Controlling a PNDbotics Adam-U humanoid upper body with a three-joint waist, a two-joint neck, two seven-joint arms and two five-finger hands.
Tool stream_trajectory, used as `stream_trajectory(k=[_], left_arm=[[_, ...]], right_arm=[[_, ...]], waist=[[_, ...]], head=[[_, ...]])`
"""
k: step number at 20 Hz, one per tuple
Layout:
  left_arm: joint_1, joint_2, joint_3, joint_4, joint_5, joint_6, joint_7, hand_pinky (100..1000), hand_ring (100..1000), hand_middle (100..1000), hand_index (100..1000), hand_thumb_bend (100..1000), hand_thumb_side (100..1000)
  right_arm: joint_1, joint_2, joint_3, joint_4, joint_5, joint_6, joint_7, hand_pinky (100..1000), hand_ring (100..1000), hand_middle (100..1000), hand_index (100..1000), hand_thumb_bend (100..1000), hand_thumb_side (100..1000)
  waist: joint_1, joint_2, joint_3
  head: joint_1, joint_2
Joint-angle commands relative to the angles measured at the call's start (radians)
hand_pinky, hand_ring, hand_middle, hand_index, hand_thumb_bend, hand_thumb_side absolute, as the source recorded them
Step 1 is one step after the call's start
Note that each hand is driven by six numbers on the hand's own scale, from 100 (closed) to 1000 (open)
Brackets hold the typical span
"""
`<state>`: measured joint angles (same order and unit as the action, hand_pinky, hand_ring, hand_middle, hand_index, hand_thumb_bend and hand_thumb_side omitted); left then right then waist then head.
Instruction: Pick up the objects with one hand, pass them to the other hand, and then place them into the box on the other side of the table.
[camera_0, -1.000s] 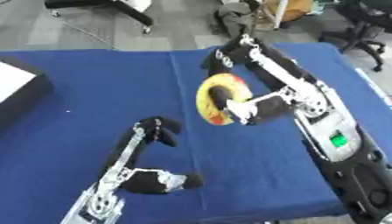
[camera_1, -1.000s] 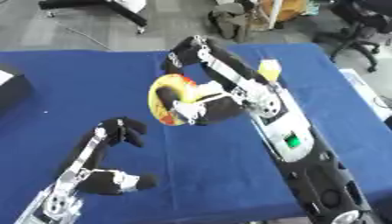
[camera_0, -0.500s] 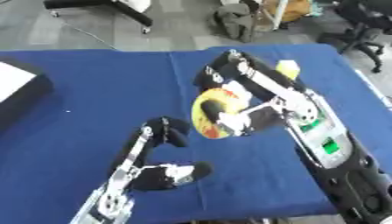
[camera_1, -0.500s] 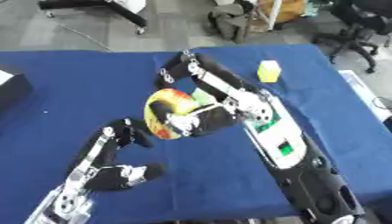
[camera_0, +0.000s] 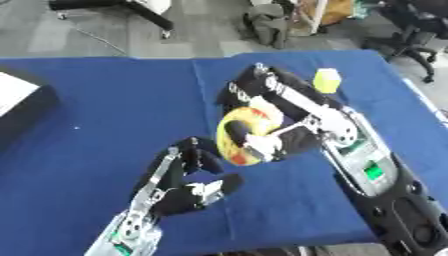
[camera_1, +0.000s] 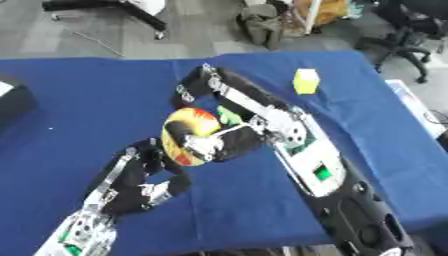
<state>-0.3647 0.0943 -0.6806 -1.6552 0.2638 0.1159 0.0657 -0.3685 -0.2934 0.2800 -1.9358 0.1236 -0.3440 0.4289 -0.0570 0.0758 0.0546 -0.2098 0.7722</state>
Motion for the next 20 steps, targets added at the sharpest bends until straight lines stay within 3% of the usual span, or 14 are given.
stream_trajectory(k=[1,12,20], left_arm=[[-0.020,-0.016,-0.006,-0.013,0.066,-0.001,-0.008,621,513,541,647,718,349],[-0.039,-0.031,-0.003,-0.056,0.232,-0.002,0.003,629,523,534,635,667,323],[-0.043,-0.027,-0.001,-0.095,0.308,0.002,-0.002,635,529,534,632,680,297]], right_arm=[[-0.006,-0.007,0.003,-0.020,-0.011,0.010,0.001,653,473,257,311,100,454],[0.000,-0.005,0.009,-0.012,-0.029,0.023,0.015,651,471,255,310,100,456],[0.002,-0.003,0.008,-0.009,-0.031,0.028,0.017,651,470,254,309,100,457]], waist=[[0.000,-0.014,-0.002],[-0.001,-0.016,-0.003],[-0.001,-0.014,-0.003]], head=[[-0.005,-0.002],[-0.008,-0.002],[-0.012,-0.002]])
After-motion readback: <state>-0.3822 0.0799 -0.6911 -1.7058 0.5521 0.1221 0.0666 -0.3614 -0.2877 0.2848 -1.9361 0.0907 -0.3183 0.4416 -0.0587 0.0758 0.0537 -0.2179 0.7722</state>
